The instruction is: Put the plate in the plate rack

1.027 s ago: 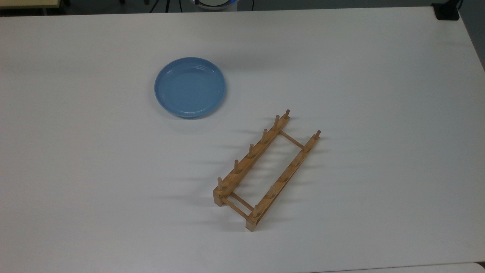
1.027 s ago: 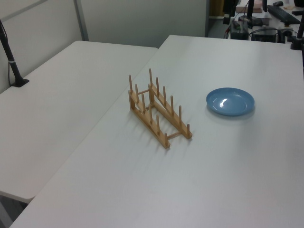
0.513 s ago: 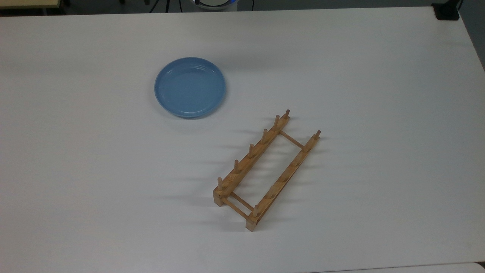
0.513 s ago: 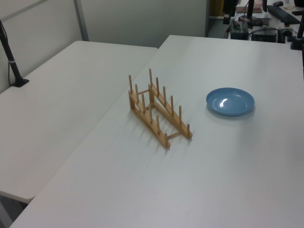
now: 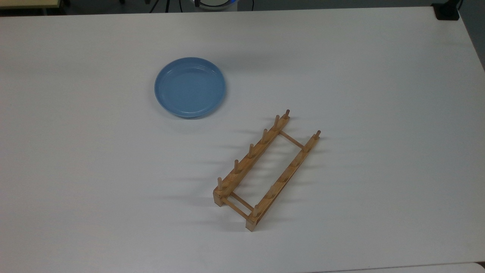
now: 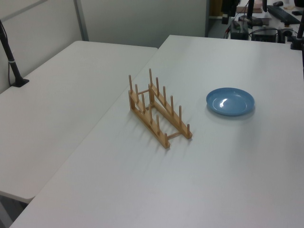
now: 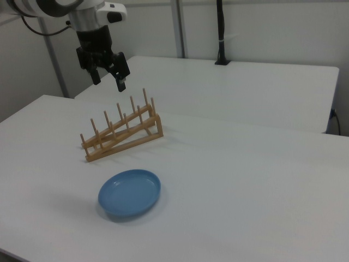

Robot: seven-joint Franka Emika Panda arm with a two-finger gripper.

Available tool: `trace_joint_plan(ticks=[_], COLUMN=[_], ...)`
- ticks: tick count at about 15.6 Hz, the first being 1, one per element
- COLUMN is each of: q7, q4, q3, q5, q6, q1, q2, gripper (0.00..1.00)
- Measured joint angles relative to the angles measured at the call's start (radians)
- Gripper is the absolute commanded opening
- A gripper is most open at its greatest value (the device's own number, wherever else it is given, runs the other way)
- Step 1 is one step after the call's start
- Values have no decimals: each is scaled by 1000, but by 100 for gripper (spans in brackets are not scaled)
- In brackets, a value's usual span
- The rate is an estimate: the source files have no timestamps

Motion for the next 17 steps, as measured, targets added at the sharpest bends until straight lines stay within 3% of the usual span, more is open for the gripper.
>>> trace_joint_plan(ticks=[3, 6, 11, 14, 17], q7=[66, 72, 72, 74, 55], q4=[-8, -41, -193, -233, -238], q3=[0, 0, -1, -6, -8], q5=[-11, -67, -200, -224, -304], q6=[45, 81, 206, 256, 258], q1=[1, 1, -2, -27, -53], q2=[1, 3, 24, 75, 155], gripper=[100, 100, 100, 100, 100])
